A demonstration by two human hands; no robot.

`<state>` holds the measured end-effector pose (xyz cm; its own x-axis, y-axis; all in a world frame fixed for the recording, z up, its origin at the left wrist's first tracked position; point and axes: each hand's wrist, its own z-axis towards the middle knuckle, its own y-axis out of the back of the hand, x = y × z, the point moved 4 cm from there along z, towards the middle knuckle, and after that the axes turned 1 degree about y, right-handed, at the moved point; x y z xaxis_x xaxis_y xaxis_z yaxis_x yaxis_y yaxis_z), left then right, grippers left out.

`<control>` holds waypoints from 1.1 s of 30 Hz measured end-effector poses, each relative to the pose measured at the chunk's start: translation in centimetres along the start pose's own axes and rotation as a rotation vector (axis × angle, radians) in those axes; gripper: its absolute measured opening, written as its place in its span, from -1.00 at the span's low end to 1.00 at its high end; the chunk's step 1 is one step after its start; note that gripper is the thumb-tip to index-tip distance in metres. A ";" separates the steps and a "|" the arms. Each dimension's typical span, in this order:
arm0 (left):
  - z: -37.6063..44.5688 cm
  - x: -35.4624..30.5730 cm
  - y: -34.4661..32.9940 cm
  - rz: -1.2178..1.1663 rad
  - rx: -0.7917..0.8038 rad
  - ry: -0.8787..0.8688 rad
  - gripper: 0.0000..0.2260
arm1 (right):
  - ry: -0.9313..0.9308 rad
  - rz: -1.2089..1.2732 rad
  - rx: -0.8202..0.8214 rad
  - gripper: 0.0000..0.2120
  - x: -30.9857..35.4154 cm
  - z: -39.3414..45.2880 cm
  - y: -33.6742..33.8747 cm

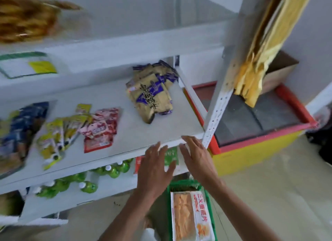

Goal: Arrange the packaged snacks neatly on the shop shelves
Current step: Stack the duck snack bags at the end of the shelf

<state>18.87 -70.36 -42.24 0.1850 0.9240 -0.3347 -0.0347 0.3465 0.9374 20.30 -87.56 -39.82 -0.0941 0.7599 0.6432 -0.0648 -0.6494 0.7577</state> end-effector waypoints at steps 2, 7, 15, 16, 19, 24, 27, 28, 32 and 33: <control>1.6 2.3 1.3 -0.067 -0.055 0.057 -0.47 | -0.010 0.008 0.035 -0.56 1.8 3.6 -1.5; 7.0 7.4 2.6 -0.528 0.027 0.315 -0.50 | -0.140 0.103 0.079 -0.39 3.7 15.4 -4.8; 14.2 12.4 2.2 -1.107 0.045 0.573 -0.49 | -0.378 0.319 -0.046 -0.66 2.7 20.1 -7.3; 14.2 12.2 2.5 -1.153 0.051 0.587 -0.50 | -0.400 0.440 -0.034 -0.73 2.7 19.0 -7.3; 12.9 11.7 3.2 -1.178 0.022 0.619 -0.69 | -0.394 0.731 0.058 -0.86 2.3 14.4 -7.2; 10.0 11.2 5.3 -1.088 -0.078 0.650 -0.53 | -0.399 0.962 0.087 -0.66 0.9 8.3 -6.1; 7.8 8.9 5.9 -1.179 -0.079 0.624 -0.73 | -0.340 1.066 0.133 -0.59 1.6 5.8 -4.9; 7.0 8.2 6.0 -1.206 -0.113 0.622 -0.79 | -0.326 1.076 0.144 -0.57 1.8 5.2 -4.6; 3.8 5.2 8.1 -1.173 -0.246 0.615 -0.91 | -0.269 1.117 0.179 -0.62 1.6 2.6 -3.7; 3.2 4.7 8.2 -1.157 -0.265 0.612 -0.88 | -0.256 1.117 0.184 -0.67 1.4 2.0 -3.4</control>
<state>22.59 -63.65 -35.82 -0.2276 -0.0217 -0.9735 -0.3588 0.9313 0.0631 22.42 -84.24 -41.34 0.1974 -0.2365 0.9514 0.0749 -0.9640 -0.2552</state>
